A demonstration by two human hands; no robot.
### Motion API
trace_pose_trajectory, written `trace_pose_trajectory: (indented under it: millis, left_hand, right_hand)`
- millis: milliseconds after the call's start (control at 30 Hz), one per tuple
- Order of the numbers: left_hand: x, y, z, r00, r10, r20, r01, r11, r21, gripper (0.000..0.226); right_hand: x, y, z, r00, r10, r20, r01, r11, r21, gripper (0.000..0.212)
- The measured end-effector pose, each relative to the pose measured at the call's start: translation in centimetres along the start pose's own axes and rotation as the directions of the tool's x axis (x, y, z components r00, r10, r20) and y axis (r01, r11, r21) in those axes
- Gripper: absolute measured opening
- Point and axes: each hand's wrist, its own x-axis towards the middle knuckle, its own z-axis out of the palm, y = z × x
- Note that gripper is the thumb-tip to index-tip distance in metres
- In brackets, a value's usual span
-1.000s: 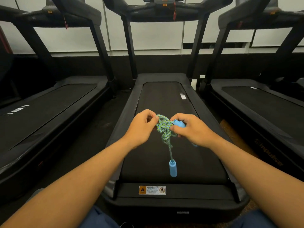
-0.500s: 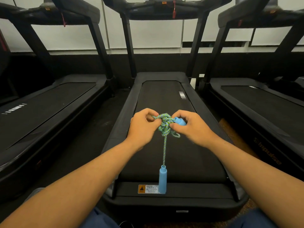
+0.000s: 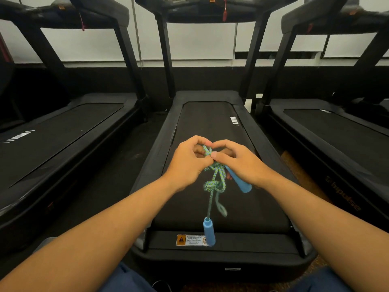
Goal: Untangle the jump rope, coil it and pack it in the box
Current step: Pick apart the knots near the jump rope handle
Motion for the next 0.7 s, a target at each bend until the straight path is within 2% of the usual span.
trace_pose_trajectory:
  millis: [167, 267, 367, 433, 600, 700]
  left_hand:
    - [-0.1, 0.5, 0.1, 0.999, -0.006, 0.036, 0.007, 0.999, -0.046, 0.031]
    - [-0.2, 0.6, 0.0, 0.998, -0.005, 0.07, 0.004, 1.0, 0.014, 0.028]
    - [0.1, 0.7, -0.3, 0.996, 0.021, 0.089, -0.03, 0.995, 0.1, 0.026]
    - [0.3, 0.5, -0.5, 0.994, 0.04, 0.097, -0.055, 0.986, 0.155, 0.022]
    - [0.6, -0.4, -0.6, 0.995, 0.072, 0.066, -0.086, 0.966, 0.242, 0.008]
    - [0.8, -0.5, -0.8, 0.995, 0.096, 0.031, -0.101, 0.956, 0.274, 0.009]
  right_hand:
    - [0.0, -0.7, -0.7, 1.0, 0.026, -0.007, -0.026, 0.999, -0.038, 0.012]
    - [0.0, -0.6, -0.8, 0.999, 0.038, -0.029, -0.041, 0.993, -0.111, 0.007]
    - [0.0, -0.8, -1.0, 0.996, 0.022, -0.086, -0.039, 0.977, -0.209, 0.011]
    - [0.0, -1.0, -1.3, 0.995, 0.017, -0.097, -0.037, 0.976, -0.214, 0.012]
    - [-0.2, -0.7, -0.7, 0.995, 0.074, -0.065, -0.076, 0.996, -0.039, 0.017]
    - [-0.1, -0.7, -0.5, 0.973, 0.232, -0.009, -0.227, 0.955, 0.191, 0.035]
